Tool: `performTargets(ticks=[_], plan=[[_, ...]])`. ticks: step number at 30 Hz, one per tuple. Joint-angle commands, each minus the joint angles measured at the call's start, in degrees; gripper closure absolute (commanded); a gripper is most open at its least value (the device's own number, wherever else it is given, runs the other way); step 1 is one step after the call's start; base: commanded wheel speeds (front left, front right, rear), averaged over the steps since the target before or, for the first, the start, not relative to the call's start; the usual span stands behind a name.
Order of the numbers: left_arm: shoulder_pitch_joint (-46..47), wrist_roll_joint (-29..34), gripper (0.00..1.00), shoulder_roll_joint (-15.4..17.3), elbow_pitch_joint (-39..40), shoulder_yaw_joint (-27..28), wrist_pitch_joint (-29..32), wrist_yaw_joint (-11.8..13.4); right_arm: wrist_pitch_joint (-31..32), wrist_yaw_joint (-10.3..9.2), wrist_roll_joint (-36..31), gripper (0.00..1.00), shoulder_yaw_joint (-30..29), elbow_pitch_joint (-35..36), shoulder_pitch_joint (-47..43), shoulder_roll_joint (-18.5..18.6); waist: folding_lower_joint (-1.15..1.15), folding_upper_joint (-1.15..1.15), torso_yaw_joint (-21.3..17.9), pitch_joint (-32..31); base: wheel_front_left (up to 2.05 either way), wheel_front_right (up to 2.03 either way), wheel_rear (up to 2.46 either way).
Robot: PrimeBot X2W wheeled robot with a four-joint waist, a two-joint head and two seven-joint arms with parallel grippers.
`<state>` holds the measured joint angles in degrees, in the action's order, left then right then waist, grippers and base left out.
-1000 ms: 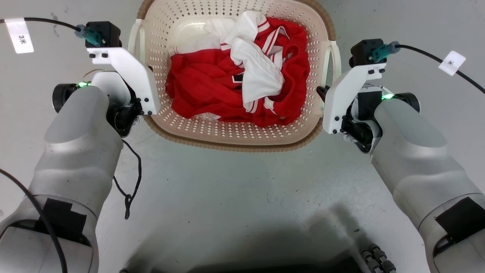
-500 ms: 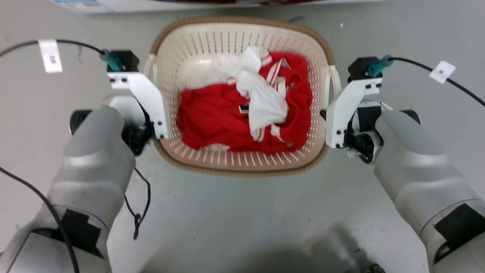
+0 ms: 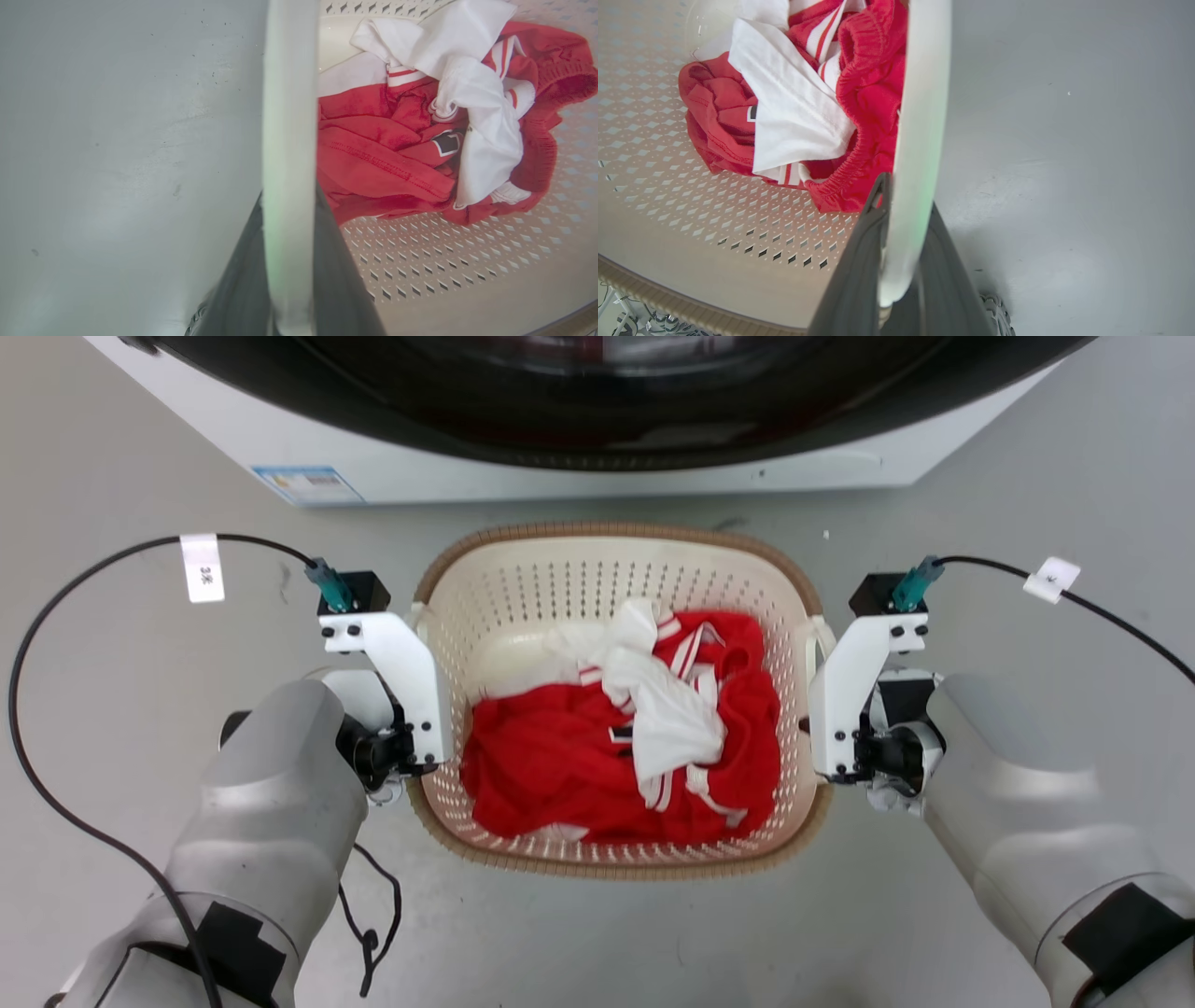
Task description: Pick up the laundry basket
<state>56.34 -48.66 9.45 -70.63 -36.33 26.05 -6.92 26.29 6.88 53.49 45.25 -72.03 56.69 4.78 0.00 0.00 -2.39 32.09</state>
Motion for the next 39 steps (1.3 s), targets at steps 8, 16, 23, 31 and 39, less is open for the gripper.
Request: performTargets(ticks=[8,16,23,31,39], plan=[[-2.78,-3.13,1.0,-3.94,-0.05,-1.28,5.27,-1.02,7.05,1.1,3.39,1.0,0.78,0.74,-2.64,-3.46,0.0,0.0,0.4,-10.4,0.0,0.0,0.0],[-4.88,-4.58,1.0,-4.17,-0.35,-2.07,7.9,-1.01,8.84,1.1,3.52,1.0,1.45,-0.14,-3.77,-3.0,0.0,0.0,0.59,-16.26,0.0,0.0,0.0],[-7.01,-5.62,1.0,-4.54,-0.52,-2.88,8.64,-1.01,10.26,1.1,3.97,1.0,1.64,-0.67,-5.57,-2.82,0.0,0.0,0.91,-21.31,0.0,0.0,0.0],[-10.28,-6.43,1.0,-4.55,-0.83,-4.17,10.12,-1.01,12.95,1.1,4.43,1.0,1.88,-1.11,-8.63,-2.82,0.0,0.0,1.1,-26.37,0.0,0.0,0.0],[-13.73,-7.4,1.0,-5.03,-1.12,-5.08,11.13,-1.01,14.48,1.1,4.81,1.0,1.72,-1.29,-12.5,-2.93,0.0,0.0,1.23,-30.7,0.0,0.0,0.0]])
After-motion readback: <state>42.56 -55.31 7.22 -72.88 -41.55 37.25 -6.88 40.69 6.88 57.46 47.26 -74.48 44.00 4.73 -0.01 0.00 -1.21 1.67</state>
